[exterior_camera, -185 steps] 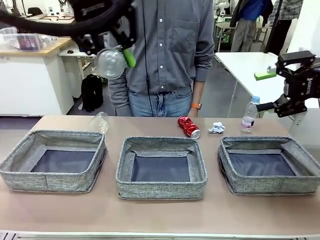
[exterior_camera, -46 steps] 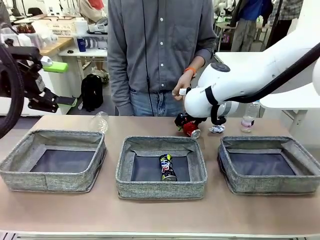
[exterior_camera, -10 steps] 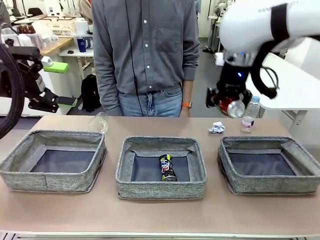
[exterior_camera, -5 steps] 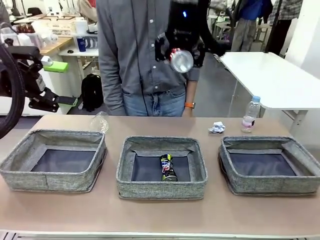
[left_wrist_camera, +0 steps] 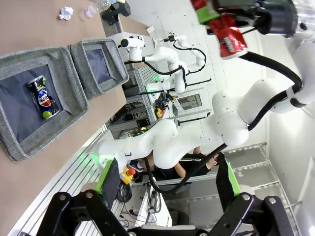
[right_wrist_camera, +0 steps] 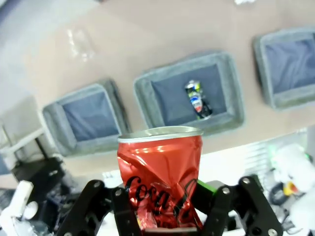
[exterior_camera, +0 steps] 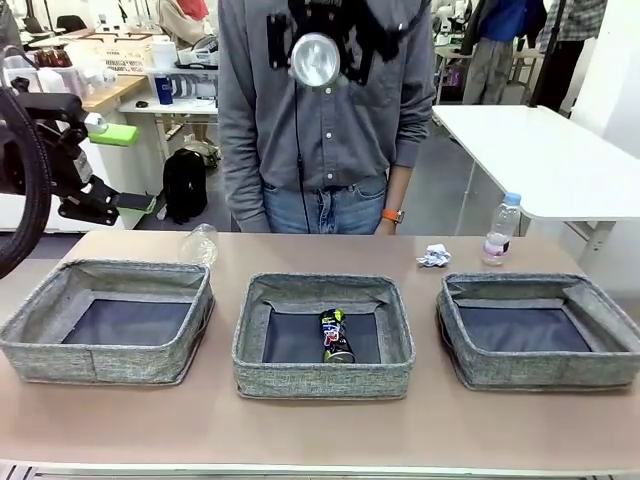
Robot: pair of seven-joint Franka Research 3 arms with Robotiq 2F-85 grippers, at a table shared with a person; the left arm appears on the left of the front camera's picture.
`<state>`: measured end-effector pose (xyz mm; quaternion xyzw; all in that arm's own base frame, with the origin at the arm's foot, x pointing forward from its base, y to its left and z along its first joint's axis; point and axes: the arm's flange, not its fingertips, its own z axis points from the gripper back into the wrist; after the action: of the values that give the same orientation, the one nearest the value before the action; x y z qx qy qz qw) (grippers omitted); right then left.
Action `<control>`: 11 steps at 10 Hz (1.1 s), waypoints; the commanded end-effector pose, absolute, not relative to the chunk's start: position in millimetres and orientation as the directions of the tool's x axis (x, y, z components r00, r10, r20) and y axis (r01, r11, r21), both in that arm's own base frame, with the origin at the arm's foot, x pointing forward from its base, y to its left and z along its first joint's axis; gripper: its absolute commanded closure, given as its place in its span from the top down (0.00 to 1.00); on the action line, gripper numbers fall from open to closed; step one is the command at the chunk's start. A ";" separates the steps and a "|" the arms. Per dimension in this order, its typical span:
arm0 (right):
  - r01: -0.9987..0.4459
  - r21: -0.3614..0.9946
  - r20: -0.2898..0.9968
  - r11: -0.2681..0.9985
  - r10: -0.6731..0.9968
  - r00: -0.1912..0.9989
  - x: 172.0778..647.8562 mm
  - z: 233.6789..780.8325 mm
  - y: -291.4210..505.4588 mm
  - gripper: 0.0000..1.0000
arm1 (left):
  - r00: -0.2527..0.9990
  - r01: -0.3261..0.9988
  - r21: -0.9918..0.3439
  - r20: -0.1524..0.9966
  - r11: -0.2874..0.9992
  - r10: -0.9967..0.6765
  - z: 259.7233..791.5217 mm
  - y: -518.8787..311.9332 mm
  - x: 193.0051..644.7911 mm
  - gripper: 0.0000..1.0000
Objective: Sort the waste into the appropriate baskets.
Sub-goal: Pick up the waste item pointed out by the person.
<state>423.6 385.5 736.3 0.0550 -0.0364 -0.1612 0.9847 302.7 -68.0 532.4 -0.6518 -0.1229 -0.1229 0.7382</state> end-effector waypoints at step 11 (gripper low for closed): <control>0.329 0.105 0.077 0.939 -0.337 0.938 432.9 738.5 377.5 0.06 | 0.933 0.360 -0.928 0.360 0.094 -0.014 533.5 -70.7 301.1 1.00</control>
<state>444.8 380.0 722.2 0.0440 -0.0428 -0.1736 0.9829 302.7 -67.9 532.4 -0.6519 -0.1230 -0.1228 0.7381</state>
